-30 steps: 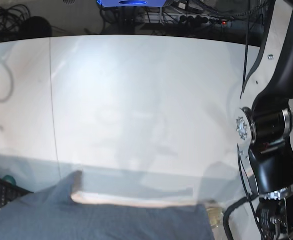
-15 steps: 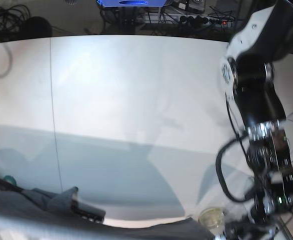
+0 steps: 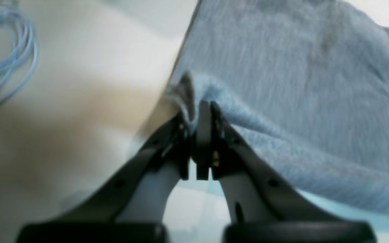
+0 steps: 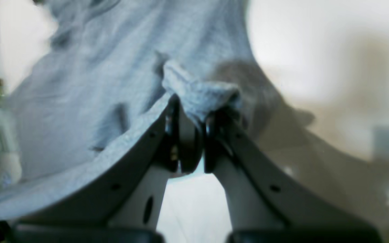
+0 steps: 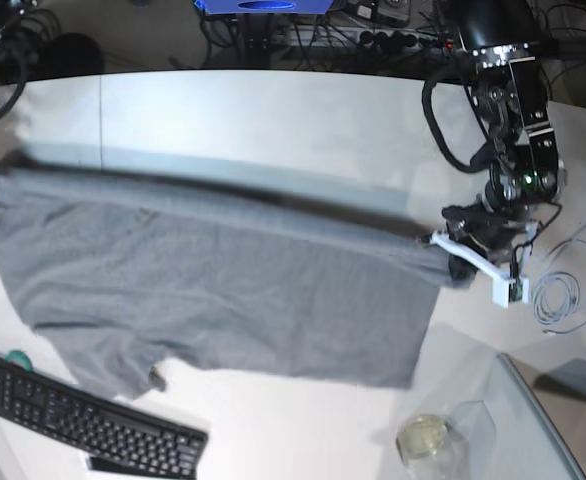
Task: Layout the t-shirt on the table in an organized manner, then fold the t-shirt properly
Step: 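Lower the held edge onto the table with both grippers, laying the shirt flat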
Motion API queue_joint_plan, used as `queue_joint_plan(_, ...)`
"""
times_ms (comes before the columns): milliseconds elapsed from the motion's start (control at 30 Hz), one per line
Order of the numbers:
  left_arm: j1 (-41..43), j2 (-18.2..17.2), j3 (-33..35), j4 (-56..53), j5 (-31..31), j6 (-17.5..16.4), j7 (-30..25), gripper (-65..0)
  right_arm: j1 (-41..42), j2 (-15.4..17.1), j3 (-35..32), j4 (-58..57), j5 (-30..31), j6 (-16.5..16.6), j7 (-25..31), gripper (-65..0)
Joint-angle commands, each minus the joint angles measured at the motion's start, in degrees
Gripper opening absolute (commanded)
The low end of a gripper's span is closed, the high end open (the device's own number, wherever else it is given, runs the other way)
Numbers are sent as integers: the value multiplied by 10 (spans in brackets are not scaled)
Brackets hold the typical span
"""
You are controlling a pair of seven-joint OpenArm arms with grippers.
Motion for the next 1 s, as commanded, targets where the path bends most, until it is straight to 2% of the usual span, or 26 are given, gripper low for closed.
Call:
queue_joint_plan(0,4,-6,-5,6,0,2,-25,-650,-2,19,3,7,14,3,28,-621)
queue_joint_plan(167,60,-5,-6,10,0,2,-39,-650,-41,17,2,5,14,27,37,-621)
queue_joint_plan(333,98,-2,-6,10,0,2,-39,-650,-75,-1,3,5,14,29,62,-621)
queue_joint_plan(600,132,-1,-8,5,0,2,-40,-650,-101,-3,1,-16,14,29,80,-621)
queue_joint_plan(800,133,13,-67,4,5,2,-40,-650,-103,-11,1,-52,14,29,80,-621)
queue_joint_plan(967,147,13,-77,4,5,2,-39,-650,-104,-17,0,-55,14,29,80,-621)
